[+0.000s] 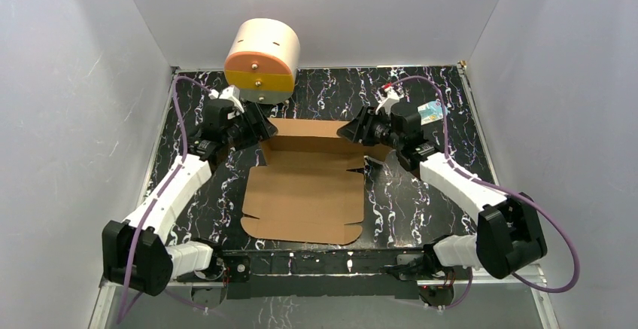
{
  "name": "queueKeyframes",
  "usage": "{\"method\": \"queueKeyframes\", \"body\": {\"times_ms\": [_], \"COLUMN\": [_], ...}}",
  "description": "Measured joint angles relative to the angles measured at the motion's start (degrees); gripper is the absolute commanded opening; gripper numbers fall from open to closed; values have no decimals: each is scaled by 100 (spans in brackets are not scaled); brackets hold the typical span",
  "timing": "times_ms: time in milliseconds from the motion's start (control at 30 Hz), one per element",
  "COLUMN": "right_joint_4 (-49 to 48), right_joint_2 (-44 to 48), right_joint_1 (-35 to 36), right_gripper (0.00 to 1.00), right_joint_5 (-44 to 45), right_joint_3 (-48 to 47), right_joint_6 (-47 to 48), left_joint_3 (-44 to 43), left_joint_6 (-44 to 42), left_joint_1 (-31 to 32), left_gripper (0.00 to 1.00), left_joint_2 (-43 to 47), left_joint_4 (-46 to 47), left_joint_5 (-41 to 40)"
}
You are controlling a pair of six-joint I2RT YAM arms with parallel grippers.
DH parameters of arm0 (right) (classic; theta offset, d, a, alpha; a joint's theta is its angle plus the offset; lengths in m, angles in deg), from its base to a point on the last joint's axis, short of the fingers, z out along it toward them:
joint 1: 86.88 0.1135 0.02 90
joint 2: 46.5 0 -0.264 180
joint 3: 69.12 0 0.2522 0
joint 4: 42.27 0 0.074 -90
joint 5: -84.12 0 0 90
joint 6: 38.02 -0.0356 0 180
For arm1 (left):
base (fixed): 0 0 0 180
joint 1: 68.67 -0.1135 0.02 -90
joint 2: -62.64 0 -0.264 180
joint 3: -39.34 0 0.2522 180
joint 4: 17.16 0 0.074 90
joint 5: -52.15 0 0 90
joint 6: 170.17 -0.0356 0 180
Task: Fold the paper box
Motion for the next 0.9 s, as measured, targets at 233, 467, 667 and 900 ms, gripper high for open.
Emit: {"method": "queueKeyframes", "body": {"times_ms": [233, 467, 667, 900], "right_joint_4": [-535, -367, 127, 192], "right_joint_2": [-339, -251, 437, 1447], "right_joint_1": [-9, -15, -17, -20], "right_gripper": [65, 78, 81, 83], "right_joint_5": [-522, -549, -44, 844], "right_joint_3": [0, -24, -24, 387], "right_joint_6": [-214, 413, 1497, 2688], "left_joint_3": [83, 83, 83, 407], "left_joint_6": [-31, -247, -459, -476], "left_joint_1": [0, 57, 868, 1847], "left_gripper": [77, 74, 74, 73], "left_joint_2": [306, 876, 1451, 1703], "left_joint_4": [-308, -667, -671, -334], "left_joint_5": [-297, -544, -776, -990]}}
